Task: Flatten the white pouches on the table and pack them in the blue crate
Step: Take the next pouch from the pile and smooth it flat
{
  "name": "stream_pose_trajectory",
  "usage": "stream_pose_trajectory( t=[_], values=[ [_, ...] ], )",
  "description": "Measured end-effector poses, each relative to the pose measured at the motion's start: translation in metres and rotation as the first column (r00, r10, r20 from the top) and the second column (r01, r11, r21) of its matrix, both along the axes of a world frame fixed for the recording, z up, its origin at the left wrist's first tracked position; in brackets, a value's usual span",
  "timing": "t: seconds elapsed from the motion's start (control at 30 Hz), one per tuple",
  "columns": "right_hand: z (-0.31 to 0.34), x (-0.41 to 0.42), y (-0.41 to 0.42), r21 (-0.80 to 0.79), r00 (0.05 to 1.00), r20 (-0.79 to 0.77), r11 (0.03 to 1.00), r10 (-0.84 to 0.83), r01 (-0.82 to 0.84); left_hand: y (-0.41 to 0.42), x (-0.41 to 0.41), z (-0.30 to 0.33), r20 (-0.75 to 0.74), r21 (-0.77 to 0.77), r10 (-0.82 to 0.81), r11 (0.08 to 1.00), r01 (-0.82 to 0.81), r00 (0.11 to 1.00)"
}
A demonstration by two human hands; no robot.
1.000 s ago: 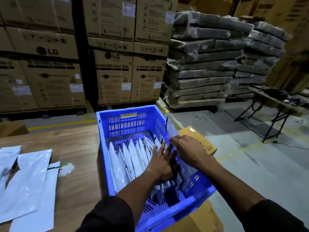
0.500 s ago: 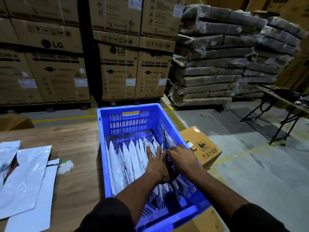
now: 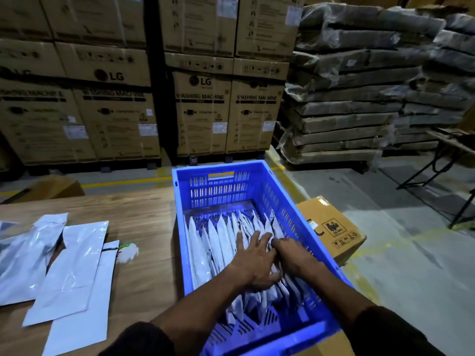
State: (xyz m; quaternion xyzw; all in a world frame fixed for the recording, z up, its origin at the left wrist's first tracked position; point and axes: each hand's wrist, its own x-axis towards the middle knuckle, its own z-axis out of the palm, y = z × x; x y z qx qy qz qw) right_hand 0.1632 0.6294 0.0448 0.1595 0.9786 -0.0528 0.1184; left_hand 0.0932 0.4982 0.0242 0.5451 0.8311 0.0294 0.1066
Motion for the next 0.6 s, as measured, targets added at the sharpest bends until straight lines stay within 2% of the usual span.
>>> stream_pose_trajectory(
  t=[0.1, 0.2, 0.23, 0.33, 0.4, 0.6],
  values=[
    [0.003, -0.002, -0.004, 0.032, 1.0, 0.011, 0.999, 0.003, -0.003, -0.007, 0.008, -0.001, 0.001, -0.035, 0.094, 0.995, -0.094, 0.996],
    [0.011, -0.003, -0.019, 0.242, 0.997, -0.043, 0.968, -0.057, 0.066, -0.01, 0.015, -0.002, -0.008, -0.054, 0.236, 0.97, -0.237, 0.972],
    [0.012, -0.004, -0.025, 0.267, 0.993, -0.08, 0.959, -0.082, 0.1, -0.012, 0.016, -0.002, 0.007, -0.074, 0.283, 0.957, -0.281, 0.959],
    [0.001, -0.006, -0.033, 0.215, 0.988, -0.146, 0.973, -0.053, 0.084, -0.019, 0.016, -0.005, 0.054, -0.134, 0.345, 0.932, -0.336, 0.937],
    [-0.01, -0.005, -0.031, 0.208, 0.995, -0.092, 0.977, -0.024, 0.043, -0.021, 0.017, -0.007, 0.07, -0.167, 0.337, 0.932, -0.322, 0.939],
    [-0.019, -0.004, -0.014, 0.229, 0.997, -0.078, 0.972, -0.029, 0.046, -0.016, 0.028, -0.007, 0.097, -0.12, 0.319, 0.944, -0.307, 0.943]
  ],
)
